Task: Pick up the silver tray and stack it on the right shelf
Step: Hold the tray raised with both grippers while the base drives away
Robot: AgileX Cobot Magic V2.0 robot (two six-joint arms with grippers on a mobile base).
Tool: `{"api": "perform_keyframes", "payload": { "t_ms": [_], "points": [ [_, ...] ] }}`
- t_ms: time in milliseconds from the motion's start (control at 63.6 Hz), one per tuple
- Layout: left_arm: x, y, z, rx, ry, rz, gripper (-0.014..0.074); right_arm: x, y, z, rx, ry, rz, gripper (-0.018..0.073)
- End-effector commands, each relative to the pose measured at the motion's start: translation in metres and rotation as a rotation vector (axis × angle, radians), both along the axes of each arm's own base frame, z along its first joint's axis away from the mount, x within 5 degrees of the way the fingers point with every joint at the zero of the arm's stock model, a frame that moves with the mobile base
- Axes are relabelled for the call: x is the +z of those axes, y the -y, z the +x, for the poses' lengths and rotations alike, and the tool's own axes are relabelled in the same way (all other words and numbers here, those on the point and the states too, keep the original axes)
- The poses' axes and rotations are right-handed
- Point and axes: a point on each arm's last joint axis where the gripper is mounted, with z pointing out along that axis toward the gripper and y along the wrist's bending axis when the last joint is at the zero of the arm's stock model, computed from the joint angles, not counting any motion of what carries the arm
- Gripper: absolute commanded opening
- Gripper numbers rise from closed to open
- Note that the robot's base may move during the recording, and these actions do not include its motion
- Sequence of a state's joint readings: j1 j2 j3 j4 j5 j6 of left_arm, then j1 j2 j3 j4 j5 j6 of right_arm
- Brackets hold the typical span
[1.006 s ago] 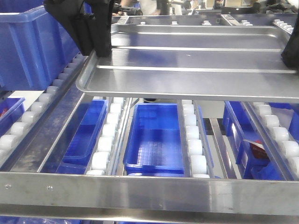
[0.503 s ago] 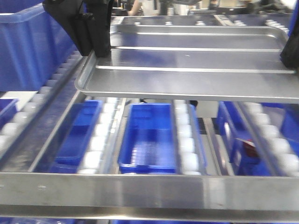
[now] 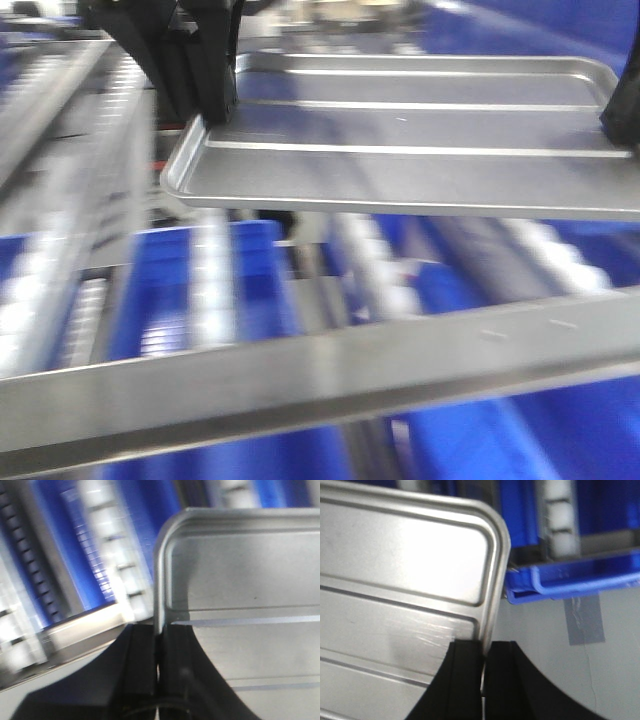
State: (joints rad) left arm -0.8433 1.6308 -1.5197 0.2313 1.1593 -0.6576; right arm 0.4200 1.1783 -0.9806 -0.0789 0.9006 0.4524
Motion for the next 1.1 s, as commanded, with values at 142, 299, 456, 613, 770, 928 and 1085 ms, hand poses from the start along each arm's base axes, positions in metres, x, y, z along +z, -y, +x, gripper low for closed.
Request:
{"api": "perform_keyframes", "payload": {
  "t_ms": [142,299,456,613,770,928,1085],
  "points": [
    [0.0233,-0.0045,-0.0049,-0.024,0.077,-0.030,-0.0093,0.0171,0.0017,0.0004,0.023,0.100,0.002,0.0057],
    [0.0233,-0.0045,-0.0049,-0.024,0.077,-0.030,-0.0093,0.0171,0.0017,0.0004,0.023,0.100,0.002,0.0057],
    [0.0233,-0.0045,-0.0049,-0.024,0.077,-0.030,-0.0093,0.0171,0.0017,0.0004,0.023,0.100,0.002,0.0057],
    [0.0233,-0.0045,-0.0049,-0.024,0.077,-0.030,-0.0093,0.0171,0.0017,0.0004,0.023,0.100,0.002,0.0057],
    [0.0233,-0.0045,-0.0049,-0.024,0.077,-0.030,-0.0093,0.0171,0.0017,0.0004,0.023,0.100,0.002,0.0057],
    [0.0233,-0.0045,-0.0049,-0.024,0.077,-0.030,-0.0093,0.0171,0.0017,0.0004,0.023,0.100,0.002,0.0057],
    [0.0233,-0.0045,-0.0049,-0.024,0.077,-0.030,-0.0093,0.0171,0.0017,0.0004,0.023,0.100,0.002,0.0057]
  ]
}}
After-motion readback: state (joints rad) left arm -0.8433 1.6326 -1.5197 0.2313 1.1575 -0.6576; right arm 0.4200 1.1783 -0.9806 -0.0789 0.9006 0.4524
